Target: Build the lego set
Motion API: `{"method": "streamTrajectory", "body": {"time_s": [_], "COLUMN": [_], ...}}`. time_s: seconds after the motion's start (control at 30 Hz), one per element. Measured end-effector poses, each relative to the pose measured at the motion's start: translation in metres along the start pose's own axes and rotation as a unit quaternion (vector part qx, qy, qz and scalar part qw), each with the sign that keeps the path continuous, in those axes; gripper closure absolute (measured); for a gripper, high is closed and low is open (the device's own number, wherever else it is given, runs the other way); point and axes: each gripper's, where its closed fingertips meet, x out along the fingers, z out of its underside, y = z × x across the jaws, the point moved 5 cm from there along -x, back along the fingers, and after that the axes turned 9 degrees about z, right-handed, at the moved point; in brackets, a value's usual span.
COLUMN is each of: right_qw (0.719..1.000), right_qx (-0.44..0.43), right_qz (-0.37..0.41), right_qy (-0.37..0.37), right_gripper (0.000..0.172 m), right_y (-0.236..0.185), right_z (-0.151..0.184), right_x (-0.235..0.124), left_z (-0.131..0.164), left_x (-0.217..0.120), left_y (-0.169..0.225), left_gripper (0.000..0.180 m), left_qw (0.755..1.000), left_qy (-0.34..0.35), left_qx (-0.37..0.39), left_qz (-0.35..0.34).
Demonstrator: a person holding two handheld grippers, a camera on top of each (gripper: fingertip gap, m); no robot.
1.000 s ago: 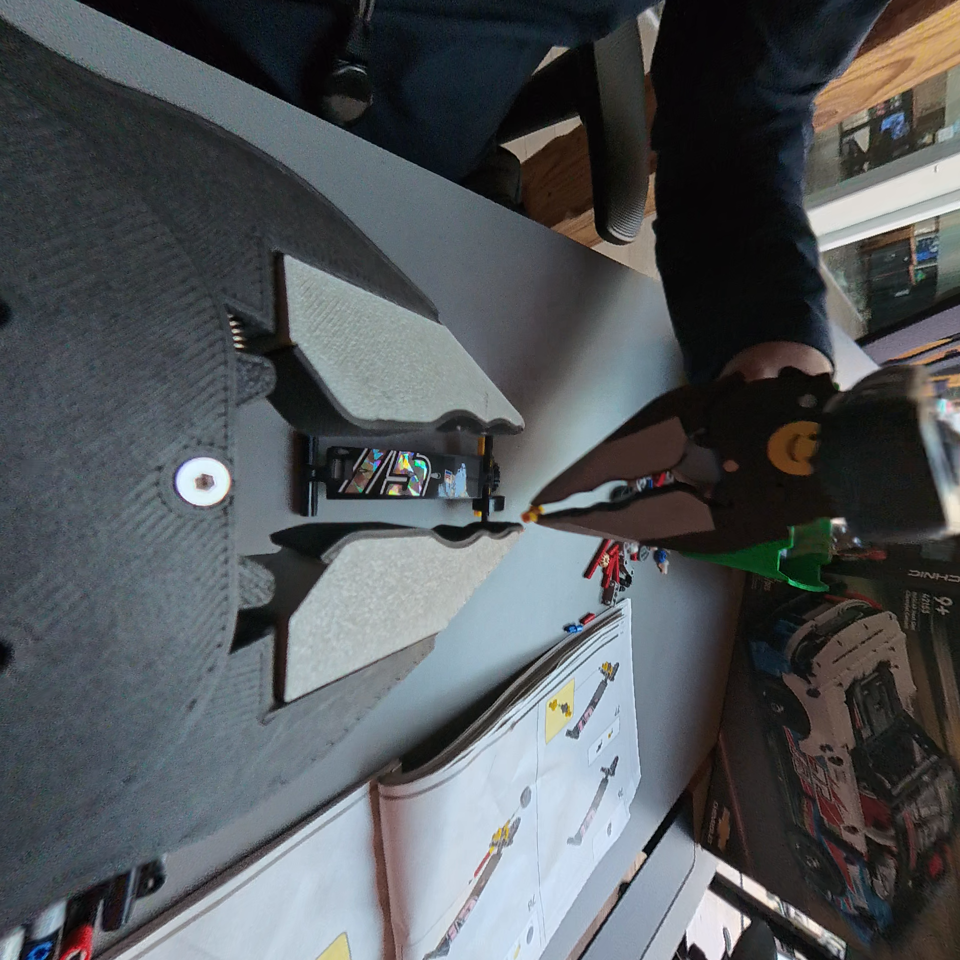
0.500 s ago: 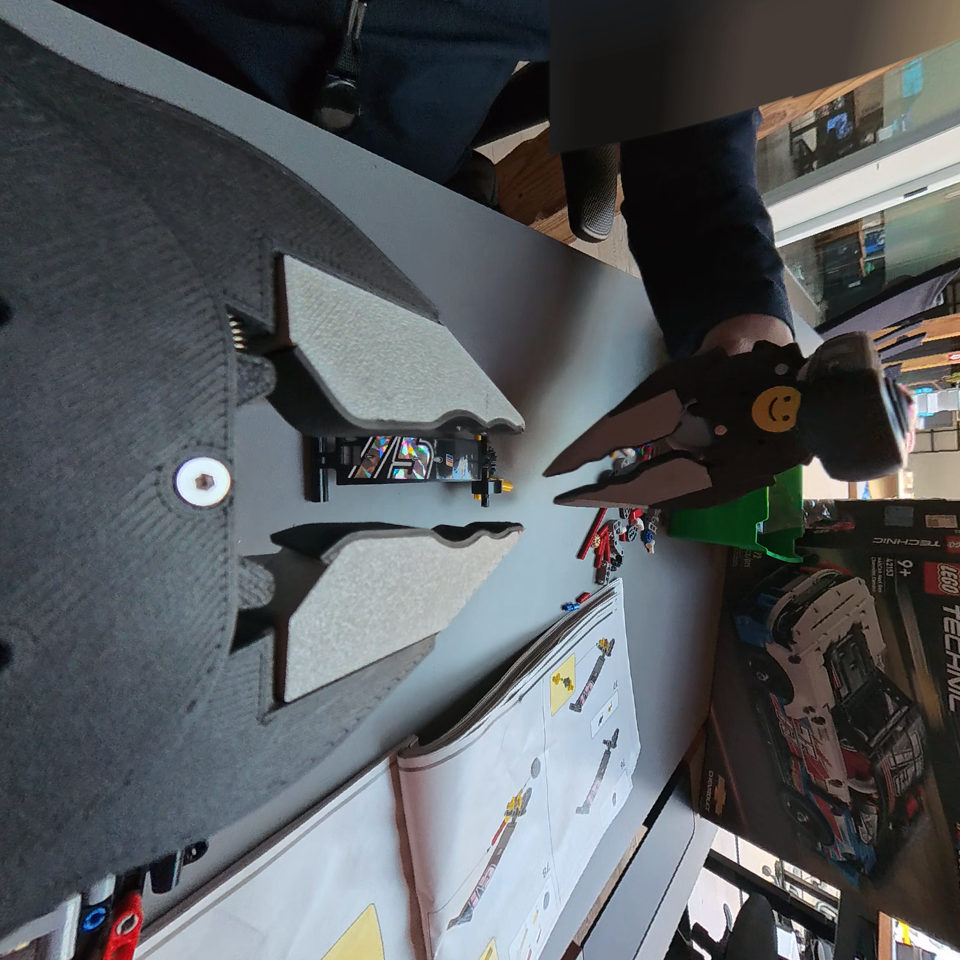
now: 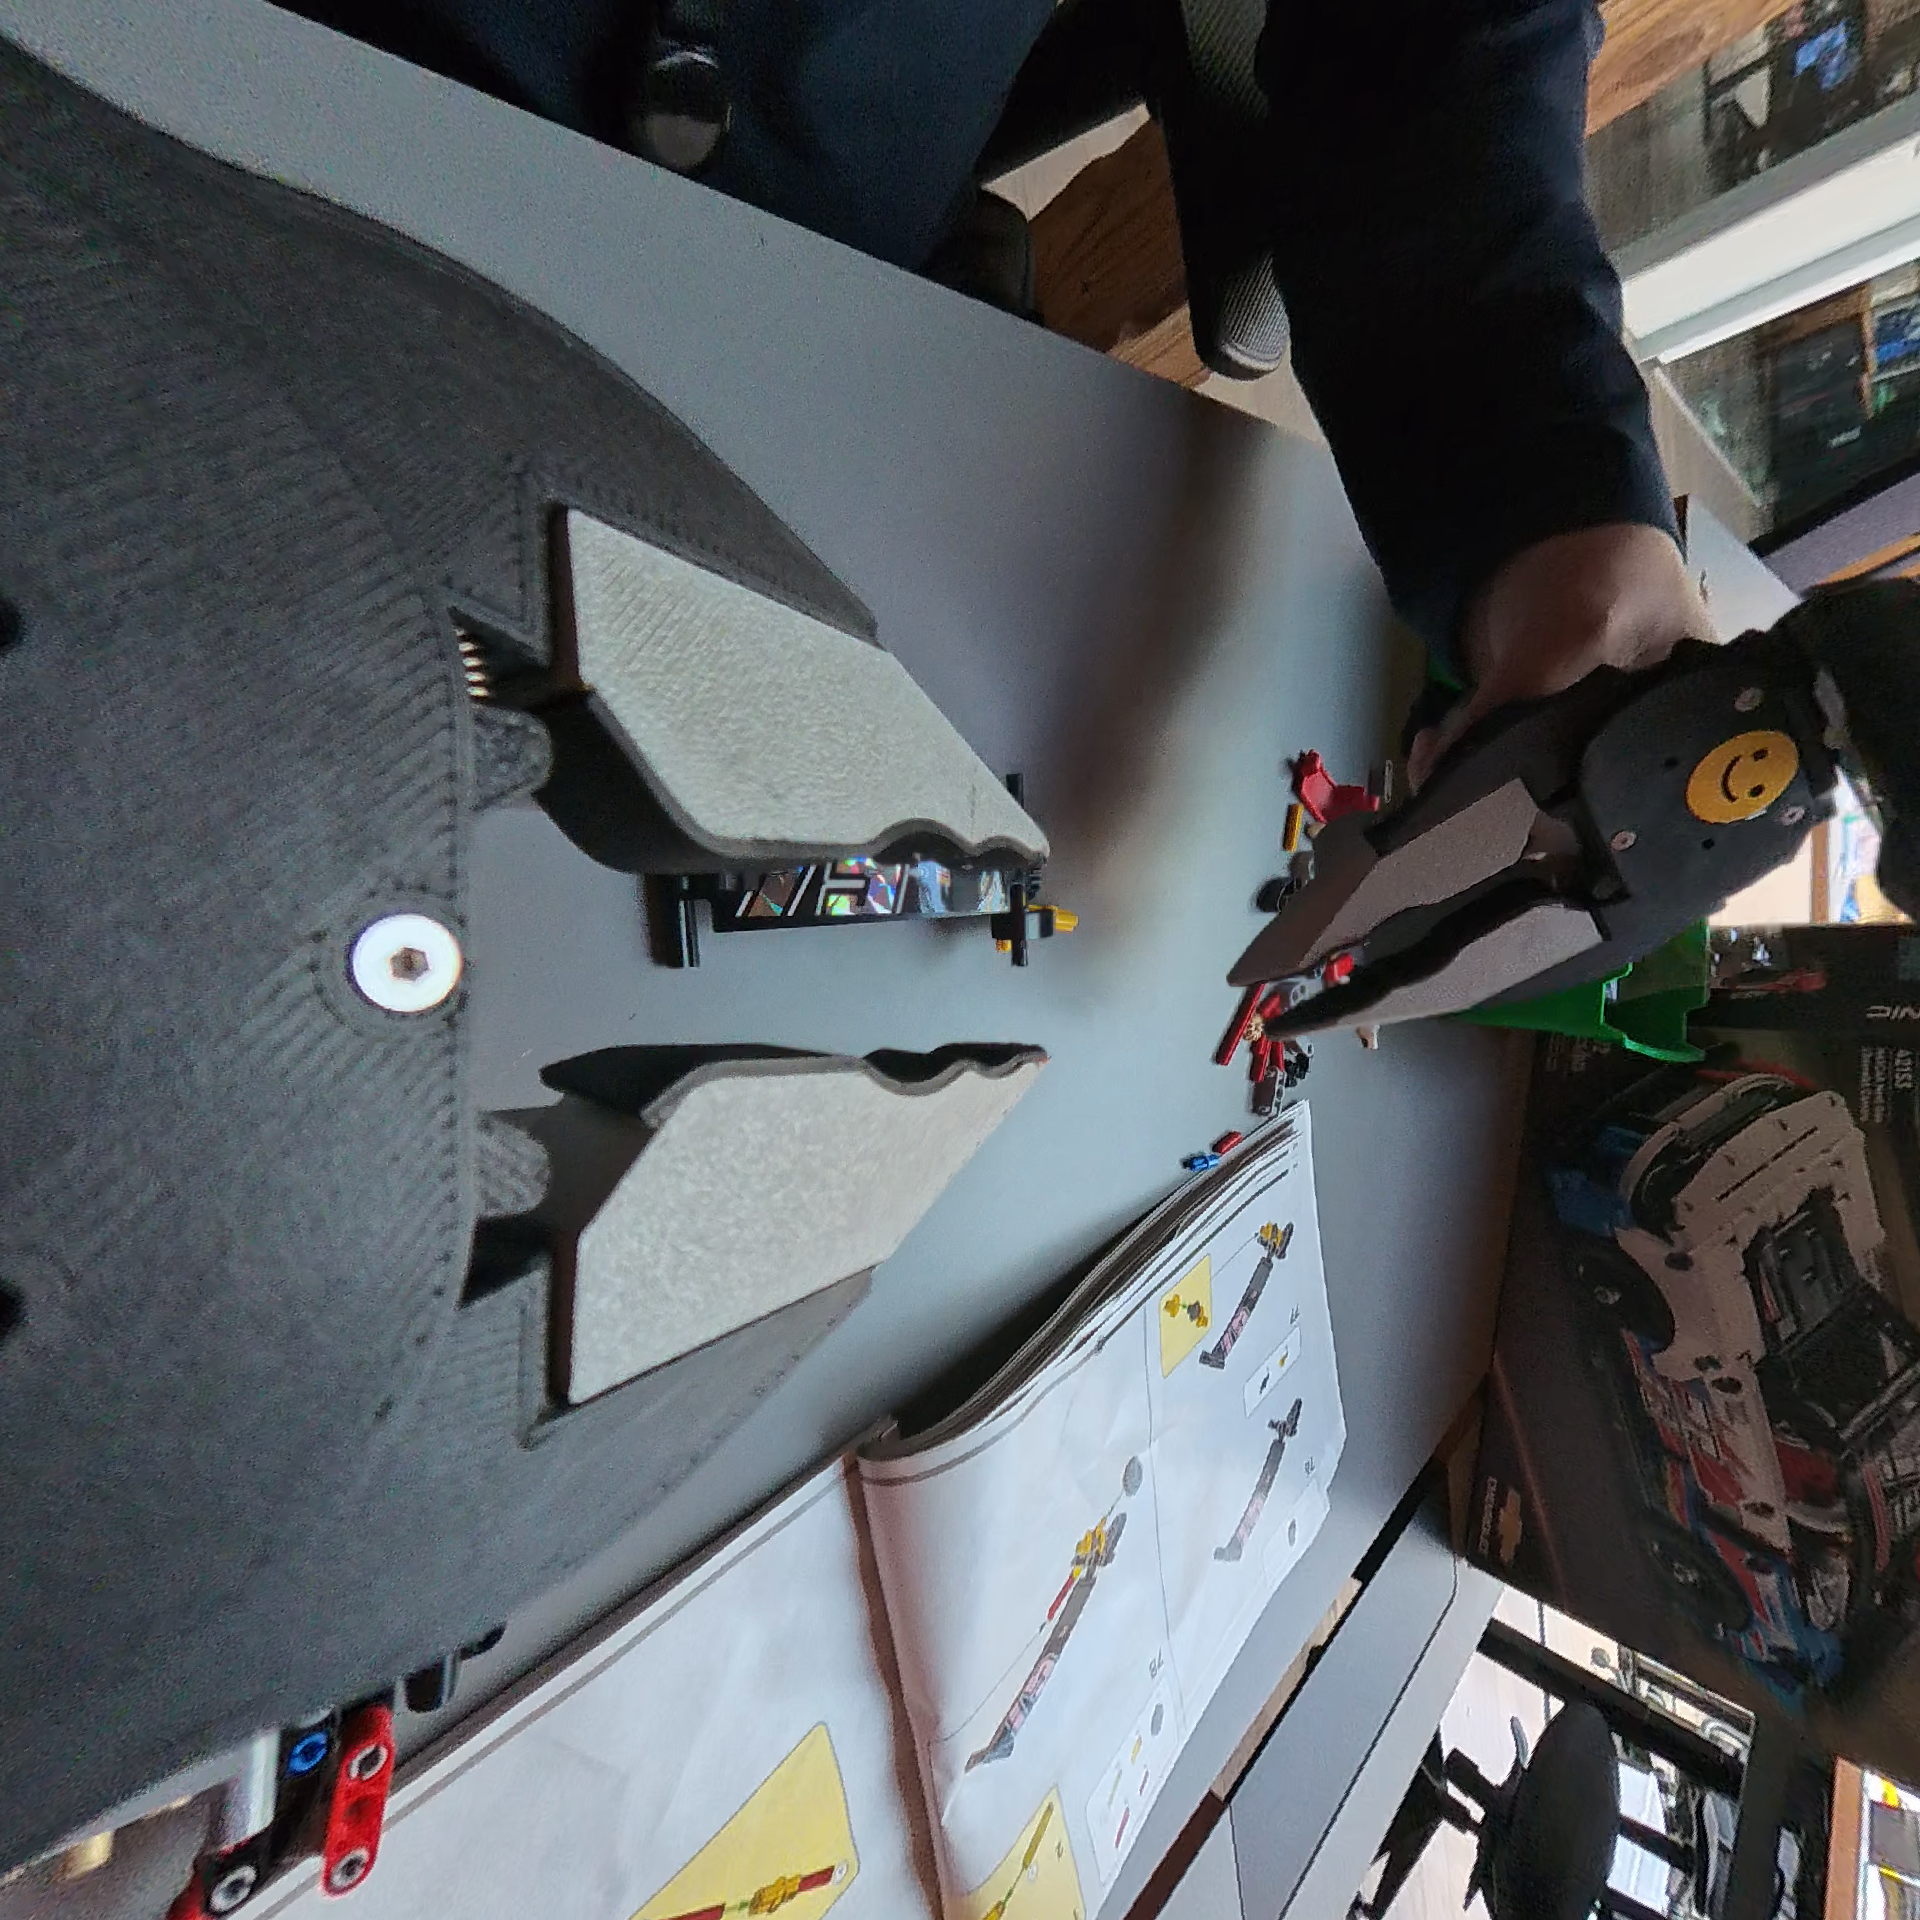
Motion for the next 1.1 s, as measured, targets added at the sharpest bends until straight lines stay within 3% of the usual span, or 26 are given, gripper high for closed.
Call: {"method": "streamTrajectory", "body": {"time_s": [0.13,0.27,0.43,0.6,0.73,0.83,0.93,1.1], "right_qw": [1.0,0.999,0.996,0.985,0.962,0.953,0.952,0.941], "right_qx": [0.0,0.01,0.053,0.056,0.077,0.042,0.058,0.12], "right_qz": [0.0,0.023,0.064,0.161,0.261,0.294,0.244,0.114], "right_qy": [-0.009,-0.024,-0.013,0.021,-0.004,-0.058,-0.176,-0.296], "right_gripper": [0.14,0.136,0.132,0.14,0.144,0.153,0.148,0.172], "right_y": [0.003,0.014,0.03,0.064,0.121,0.177,0.23,0.268], "right_z": [0.004,0.011,0.007,-0.008,-0.03,-0.042,-0.023,0.035], "right_x": [-0.002,-0.006,-0.018,-0.052,-0.088,-0.087,-0.049,0.022], "left_z": [-0.049,-0.097,-0.16,-0.211,-0.217,-0.212,-0.2,-0.185], "left_x": [0.022,0.06,0.095,0.136,0.166,0.182,0.192,0.187], "left_y": [0.0,-0.004,-0.029,-0.059,-0.078,-0.087,-0.096,-0.113], "left_gripper": [0.145,0.142,0.145,0.148,0.154,0.154,0.155,0.171], "left_qw": [0.999,0.991,0.992,0.99,0.988,0.988,0.985,0.975], "left_qy": [0.001,-0.011,0.009,-0.026,-0.065,-0.084,-0.104,-0.117], "left_qx": [0.045,0.13,0.121,0.137,0.139,0.127,0.132,0.167], "left_qz": [-0.008,-0.016,0.021,-0.015,-0.029,-0.021,-0.034,-0.083]}}
